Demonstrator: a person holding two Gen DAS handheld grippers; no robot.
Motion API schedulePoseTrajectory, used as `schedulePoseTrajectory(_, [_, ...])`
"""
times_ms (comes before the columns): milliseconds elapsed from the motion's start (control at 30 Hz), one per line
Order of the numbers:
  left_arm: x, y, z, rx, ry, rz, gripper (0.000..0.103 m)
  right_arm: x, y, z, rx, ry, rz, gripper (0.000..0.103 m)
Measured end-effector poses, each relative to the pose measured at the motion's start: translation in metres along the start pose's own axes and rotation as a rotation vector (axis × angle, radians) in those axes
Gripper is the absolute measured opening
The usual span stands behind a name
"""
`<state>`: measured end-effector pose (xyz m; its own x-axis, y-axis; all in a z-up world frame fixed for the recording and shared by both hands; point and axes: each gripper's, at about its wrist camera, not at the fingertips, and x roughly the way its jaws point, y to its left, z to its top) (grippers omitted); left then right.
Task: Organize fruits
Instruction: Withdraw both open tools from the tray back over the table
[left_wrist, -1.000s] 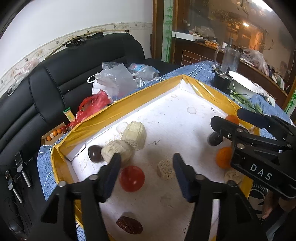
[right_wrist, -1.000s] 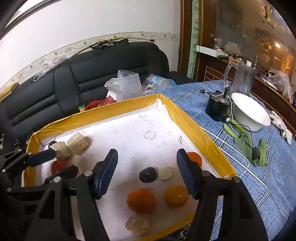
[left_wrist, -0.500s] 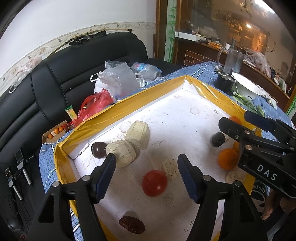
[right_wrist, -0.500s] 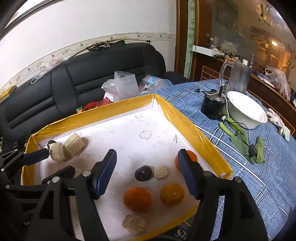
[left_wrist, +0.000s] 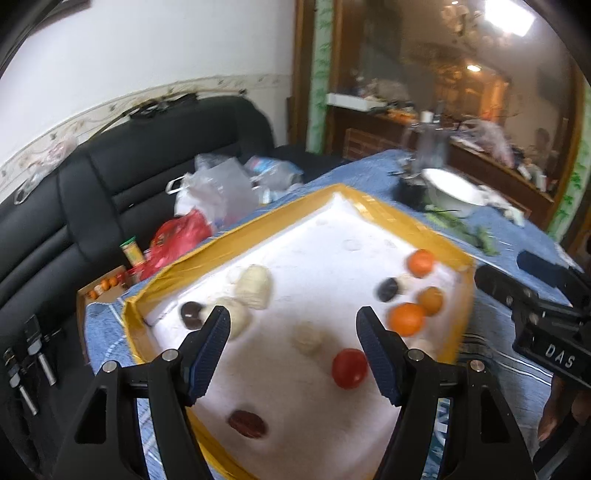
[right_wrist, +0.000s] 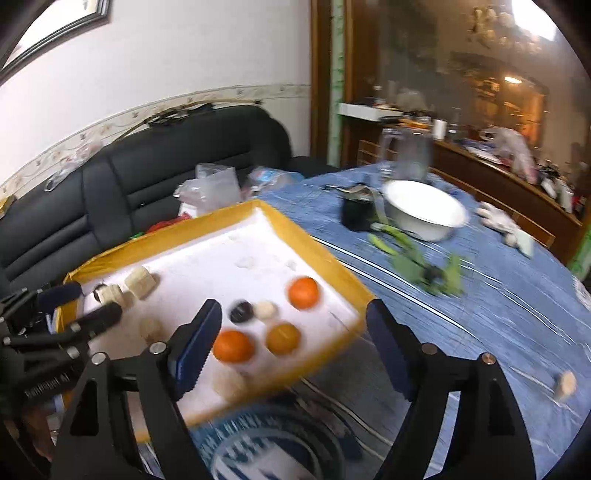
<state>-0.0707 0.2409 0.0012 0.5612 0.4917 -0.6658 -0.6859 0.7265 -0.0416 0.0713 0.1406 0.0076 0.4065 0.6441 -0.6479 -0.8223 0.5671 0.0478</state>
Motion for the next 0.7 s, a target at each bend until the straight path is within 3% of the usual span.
schedulePoseTrajectory(167, [-0.018, -0.05, -0.015, 0.13, -0.017, -0.14, 0.076, -0.05, -0.034, -0.038, 0.075, -0.009, -0.144, 0.093])
schedulePoseTrajectory(267, [-0.024, -0.086, -0.028, 0.223, -0.019, -0.21, 0.078, -0.082, -0.058, -0.072, 0.143, 0.005, -0.291, 0.103])
schedulePoseTrajectory(433, [-0.014, -0.16, -0.052, 0.393, 0.049, -0.374, 0.079, -0.128, -0.107, -0.138, 0.248, 0.088, -0.489, 0.103])
schedulePoseTrajectory(533, [-0.005, -0.191, -0.06, 0.432, 0.074, -0.401, 0.079, -0.146, -0.136, -0.171, 0.309, 0.147, -0.592, 0.103])
schedulePoseTrajectory(600, [0.004, -0.207, -0.063, 0.43, 0.08, -0.416, 0.079, -0.154, -0.151, -0.185, 0.358, 0.157, -0.623, 0.103])
schedulePoseTrajectory(700, [0.021, -0.22, -0.071, 0.452, 0.155, -0.402, 0.079, -0.161, -0.169, -0.199, 0.419, 0.179, -0.652, 0.103])
